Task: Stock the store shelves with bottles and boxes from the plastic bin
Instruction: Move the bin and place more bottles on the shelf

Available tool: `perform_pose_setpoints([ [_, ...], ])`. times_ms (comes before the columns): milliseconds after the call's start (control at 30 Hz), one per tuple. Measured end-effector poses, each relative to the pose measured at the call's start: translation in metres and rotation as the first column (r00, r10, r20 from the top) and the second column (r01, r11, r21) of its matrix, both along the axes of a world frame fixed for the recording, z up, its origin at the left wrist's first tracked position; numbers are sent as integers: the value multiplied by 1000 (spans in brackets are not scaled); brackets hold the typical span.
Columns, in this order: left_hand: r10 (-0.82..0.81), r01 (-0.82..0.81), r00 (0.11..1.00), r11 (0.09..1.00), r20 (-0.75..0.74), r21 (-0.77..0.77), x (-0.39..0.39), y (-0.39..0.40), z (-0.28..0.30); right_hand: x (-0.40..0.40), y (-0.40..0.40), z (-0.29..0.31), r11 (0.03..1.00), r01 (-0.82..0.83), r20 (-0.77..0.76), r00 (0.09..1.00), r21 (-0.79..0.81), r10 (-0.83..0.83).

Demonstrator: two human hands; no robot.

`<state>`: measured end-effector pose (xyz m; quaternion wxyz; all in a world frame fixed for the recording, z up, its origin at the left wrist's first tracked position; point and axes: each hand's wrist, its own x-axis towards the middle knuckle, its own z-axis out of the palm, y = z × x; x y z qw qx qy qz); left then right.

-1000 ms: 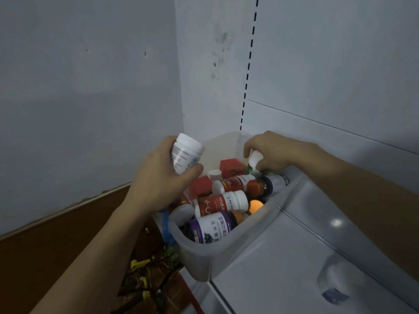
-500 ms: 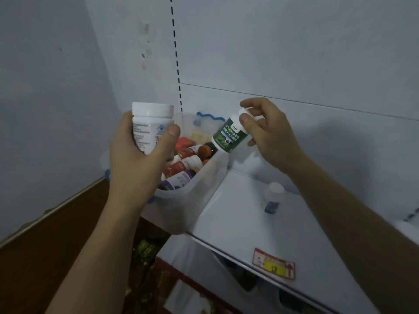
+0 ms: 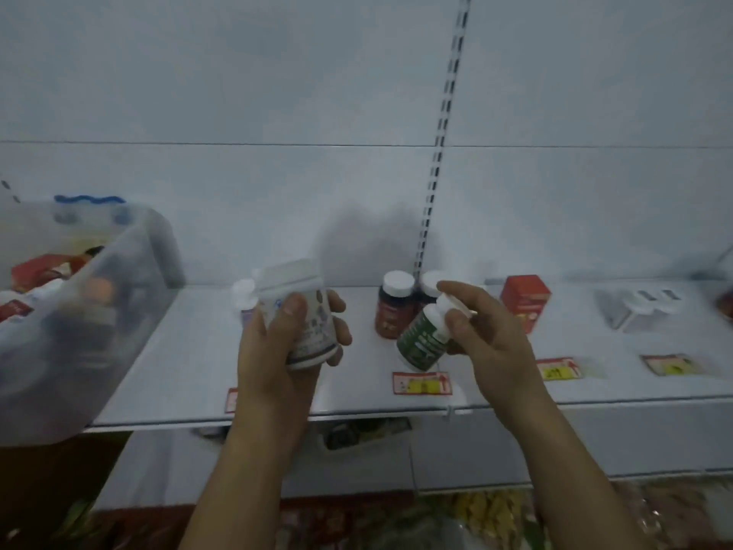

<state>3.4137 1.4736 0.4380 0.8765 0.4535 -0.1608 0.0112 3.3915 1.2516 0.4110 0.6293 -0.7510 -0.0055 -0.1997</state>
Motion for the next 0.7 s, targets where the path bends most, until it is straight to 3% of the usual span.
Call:
perform_pose_setpoints([
  [100, -215, 214, 977, 975, 1, -66, -9, -66, -3, -37, -66, -10, 990, 138, -36, 990, 17, -137],
  [233, -391, 386, 920, 914, -23, -123, -32, -177, -5, -90, -160, -18, 961, 261, -34, 964, -90, -265],
  [700, -739, 715, 671, 665, -52, -215, -118, -476, -17, -228, -417, -41, 873, 461, -119, 869, -159, -480],
])
